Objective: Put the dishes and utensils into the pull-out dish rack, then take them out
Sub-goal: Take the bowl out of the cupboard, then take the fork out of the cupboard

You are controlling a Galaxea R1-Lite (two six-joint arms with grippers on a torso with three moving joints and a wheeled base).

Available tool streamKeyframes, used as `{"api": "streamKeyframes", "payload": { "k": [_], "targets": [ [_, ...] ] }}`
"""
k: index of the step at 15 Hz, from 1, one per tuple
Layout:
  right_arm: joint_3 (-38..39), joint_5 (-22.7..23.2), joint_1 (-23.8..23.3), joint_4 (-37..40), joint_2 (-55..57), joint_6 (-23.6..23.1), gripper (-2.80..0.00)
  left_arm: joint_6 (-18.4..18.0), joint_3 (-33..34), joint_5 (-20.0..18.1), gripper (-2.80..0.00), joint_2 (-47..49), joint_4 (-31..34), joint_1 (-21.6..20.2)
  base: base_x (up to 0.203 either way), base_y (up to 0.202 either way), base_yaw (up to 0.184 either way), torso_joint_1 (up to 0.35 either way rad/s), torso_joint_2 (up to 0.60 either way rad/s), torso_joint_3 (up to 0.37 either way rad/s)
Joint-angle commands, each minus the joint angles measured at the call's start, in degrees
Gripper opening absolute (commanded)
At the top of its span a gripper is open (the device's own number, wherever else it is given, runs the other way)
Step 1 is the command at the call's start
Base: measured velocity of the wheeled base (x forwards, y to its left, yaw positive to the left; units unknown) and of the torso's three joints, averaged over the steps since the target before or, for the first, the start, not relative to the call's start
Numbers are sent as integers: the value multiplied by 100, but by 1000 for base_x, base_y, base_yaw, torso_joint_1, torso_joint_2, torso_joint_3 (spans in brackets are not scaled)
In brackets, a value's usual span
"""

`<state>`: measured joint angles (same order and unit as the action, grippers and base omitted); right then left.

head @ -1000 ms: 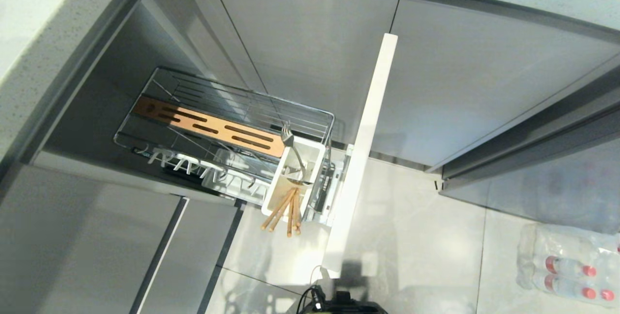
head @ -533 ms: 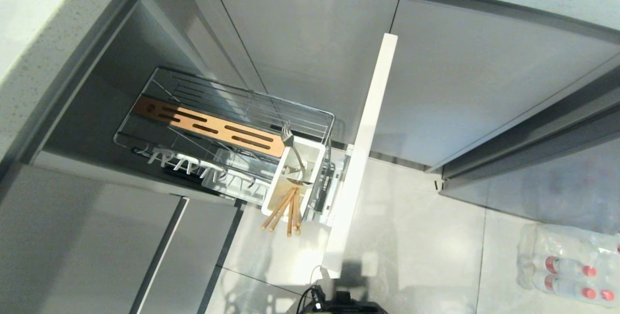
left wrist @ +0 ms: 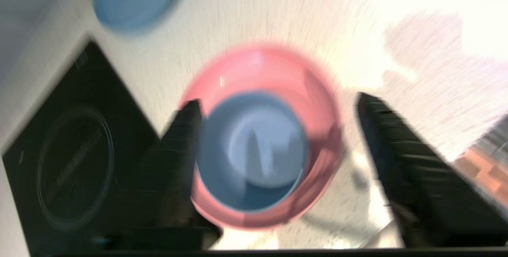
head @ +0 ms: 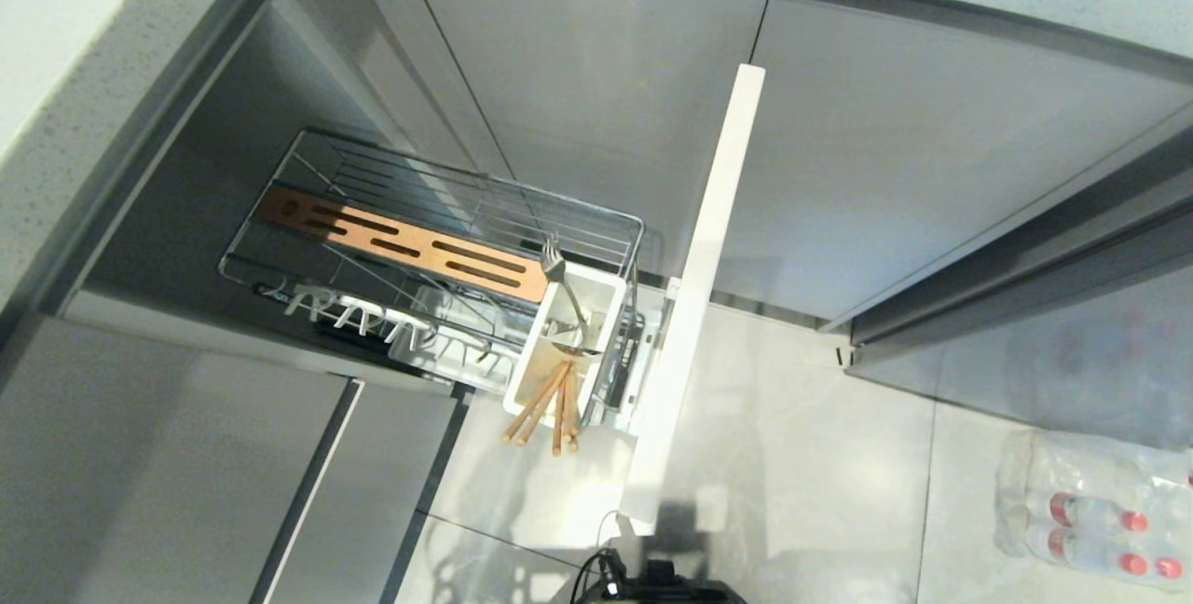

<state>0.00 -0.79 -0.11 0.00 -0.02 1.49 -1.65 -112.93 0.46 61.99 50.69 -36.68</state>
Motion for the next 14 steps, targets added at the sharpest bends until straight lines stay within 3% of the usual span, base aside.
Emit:
{"api": "streamKeyframes", "payload": {
  "k": [1,4,7,14],
  "targets": [
    [0,0,2,0,2,1,-280,22,5,0,-280,-396,-218,92,0,0,0,0,0,0],
    [0,-1,0,0,2,1,-280,748,141,4,-280,-748,-1499,482,0,0,0,0,0,0],
    [0,0,-1,0,2,9,-280,1351,493,57,-280,-1108,-2479,1341,0,0,0,0,0,0],
    [0,0,2,0,2,1,-280,3114,1131,-105,-280,-1045,-2824,3685,0,0,0,0,0,0]
  ]
}}
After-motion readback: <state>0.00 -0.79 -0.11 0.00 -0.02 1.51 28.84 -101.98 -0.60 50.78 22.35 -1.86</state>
